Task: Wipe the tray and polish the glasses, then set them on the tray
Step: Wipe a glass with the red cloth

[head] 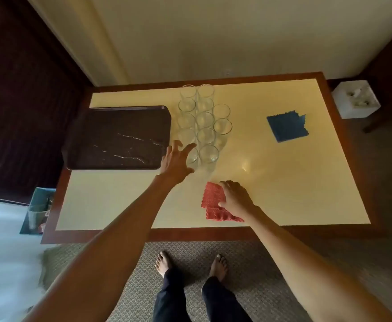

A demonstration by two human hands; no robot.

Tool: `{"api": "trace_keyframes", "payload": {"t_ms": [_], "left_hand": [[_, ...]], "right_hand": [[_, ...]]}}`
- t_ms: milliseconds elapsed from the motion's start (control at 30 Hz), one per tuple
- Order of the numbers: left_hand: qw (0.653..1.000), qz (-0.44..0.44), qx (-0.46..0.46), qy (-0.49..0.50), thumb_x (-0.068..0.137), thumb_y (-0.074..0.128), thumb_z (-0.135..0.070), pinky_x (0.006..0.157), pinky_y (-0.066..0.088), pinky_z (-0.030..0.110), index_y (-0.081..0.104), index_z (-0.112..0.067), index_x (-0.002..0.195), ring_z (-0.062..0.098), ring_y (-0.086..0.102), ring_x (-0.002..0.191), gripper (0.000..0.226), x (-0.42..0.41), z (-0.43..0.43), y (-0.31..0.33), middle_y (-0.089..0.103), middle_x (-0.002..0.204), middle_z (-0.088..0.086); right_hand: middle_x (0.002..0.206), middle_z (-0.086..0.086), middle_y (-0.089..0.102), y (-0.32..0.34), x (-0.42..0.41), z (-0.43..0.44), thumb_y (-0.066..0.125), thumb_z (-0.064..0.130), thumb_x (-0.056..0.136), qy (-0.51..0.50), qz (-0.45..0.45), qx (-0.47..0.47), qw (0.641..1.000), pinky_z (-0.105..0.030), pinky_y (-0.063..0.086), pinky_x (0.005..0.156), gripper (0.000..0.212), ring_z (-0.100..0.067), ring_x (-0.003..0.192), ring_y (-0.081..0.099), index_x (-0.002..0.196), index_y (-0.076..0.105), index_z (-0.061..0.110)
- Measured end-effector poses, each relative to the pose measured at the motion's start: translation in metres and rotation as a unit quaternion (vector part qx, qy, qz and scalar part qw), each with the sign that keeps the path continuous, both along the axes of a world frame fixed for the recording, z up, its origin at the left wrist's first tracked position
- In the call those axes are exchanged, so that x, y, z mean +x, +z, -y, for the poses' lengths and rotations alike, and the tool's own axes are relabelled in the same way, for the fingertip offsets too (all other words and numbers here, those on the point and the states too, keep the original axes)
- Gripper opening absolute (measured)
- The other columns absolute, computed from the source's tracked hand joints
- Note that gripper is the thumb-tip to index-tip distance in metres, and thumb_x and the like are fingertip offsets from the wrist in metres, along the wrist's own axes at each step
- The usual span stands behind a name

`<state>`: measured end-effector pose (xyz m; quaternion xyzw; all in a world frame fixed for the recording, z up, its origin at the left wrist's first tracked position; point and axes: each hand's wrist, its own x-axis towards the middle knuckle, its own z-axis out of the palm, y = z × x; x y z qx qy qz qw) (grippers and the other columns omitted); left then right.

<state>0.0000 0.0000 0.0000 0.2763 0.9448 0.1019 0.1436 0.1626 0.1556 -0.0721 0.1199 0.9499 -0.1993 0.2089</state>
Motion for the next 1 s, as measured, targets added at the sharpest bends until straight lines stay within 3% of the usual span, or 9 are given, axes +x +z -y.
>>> {"api": "trace_keyframes", "payload": {"t_ms": [267, 467, 600, 667, 767, 867, 1000], "left_hand": [[0.999, -0.006, -0.029, -0.019, 0.088, 0.082, -0.019, 0.094, 0.057, 0.046, 0.04, -0.028, 0.156, 0.034, 0.047, 0.125, 0.08, -0.005, -0.002, -0.008, 0.035, 0.146, 0.018], [0.999, -0.009, -0.024, -0.02, 0.081, 0.085, -0.005, 0.088, 0.06, 0.043, 0.044, -0.024, 0.147, 0.035, 0.058, 0.108, 0.08, -0.009, -0.001, -0.012, 0.036, 0.135, 0.018], [0.999, -0.019, -0.042, -0.028, 0.082, 0.086, -0.013, 0.087, 0.059, 0.043, 0.045, -0.023, 0.143, 0.034, 0.053, 0.117, 0.074, -0.009, 0.002, -0.003, 0.037, 0.138, 0.016], [0.997, -0.02, -0.064, -0.037, 0.083, 0.087, -0.025, 0.094, 0.055, 0.044, 0.044, -0.021, 0.143, 0.034, 0.05, 0.124, 0.074, -0.009, 0.006, 0.003, 0.046, 0.139, 0.014], [0.996, -0.02, -0.079, -0.033, 0.082, 0.086, -0.041, 0.103, 0.048, 0.045, 0.045, -0.021, 0.142, 0.032, 0.051, 0.128, 0.076, -0.01, 0.016, 0.011, 0.058, 0.135, 0.01], [0.999, 0.044, -0.023, 0.009, 0.075, 0.09, -0.047, 0.101, 0.051, 0.048, 0.05, -0.02, 0.137, 0.032, 0.058, 0.122, 0.078, -0.016, 0.033, 0.018, 0.06, 0.131, 0.009], [0.985, 0.136, 0.094, 0.051, 0.066, 0.097, -0.035, 0.087, 0.052, 0.037, 0.052, -0.017, 0.129, 0.026, 0.06, 0.11, 0.08, -0.042, 0.057, 0.048, 0.059, 0.126, 0.008]], "right_hand": [[0.139, -0.009, 0.049, -0.005, 0.004, 0.006, 0.073, 0.036, 0.088, -0.01, -0.021, 0.091, 0.996, -0.041, 0.039, 0.106, 0.067, -0.028, 0.129, 0.046, 0.143, 0.043, 0.012], [0.12, -0.005, 0.058, -0.007, 0.0, 0.003, 0.071, 0.038, 0.089, -0.011, -0.025, 0.101, 0.995, -0.039, 0.039, 0.098, 0.038, -0.025, 0.116, 0.05, 0.117, 0.063, 0.015], [0.114, -0.003, 0.059, 0.001, 0.002, -0.002, 0.069, 0.037, 0.091, -0.01, -0.043, 0.03, 0.999, -0.039, 0.041, 0.096, 0.03, -0.023, 0.111, 0.052, 0.11, 0.062, 0.015], [0.107, -0.004, 0.066, 0.013, 0.003, -0.005, 0.07, 0.031, 0.092, -0.017, -0.028, -0.052, 0.998, -0.031, 0.047, 0.081, 0.027, -0.021, 0.095, 0.061, 0.108, 0.059, 0.012], [0.094, -0.001, 0.067, 0.029, 0.004, -0.01, 0.07, 0.028, 0.093, -0.028, -0.023, -0.094, 0.995, -0.023, 0.036, 0.057, 0.023, -0.017, 0.075, 0.056, 0.104, 0.054, 0.015], [0.069, 0.008, 0.049, 0.043, -0.001, -0.011, 0.074, 0.031, 0.089, -0.057, -0.025, -0.135, 0.989, -0.021, 0.028, 0.052, 0.035, -0.01, 0.061, 0.043, 0.077, 0.042, 0.022], [0.062, 0.006, 0.043, 0.072, -0.024, 0.002, 0.075, 0.032, 0.089, -0.075, -0.016, -0.213, 0.974, -0.022, 0.023, 0.051, 0.045, -0.009, 0.056, 0.038, 0.065, 0.038, 0.021]]}}
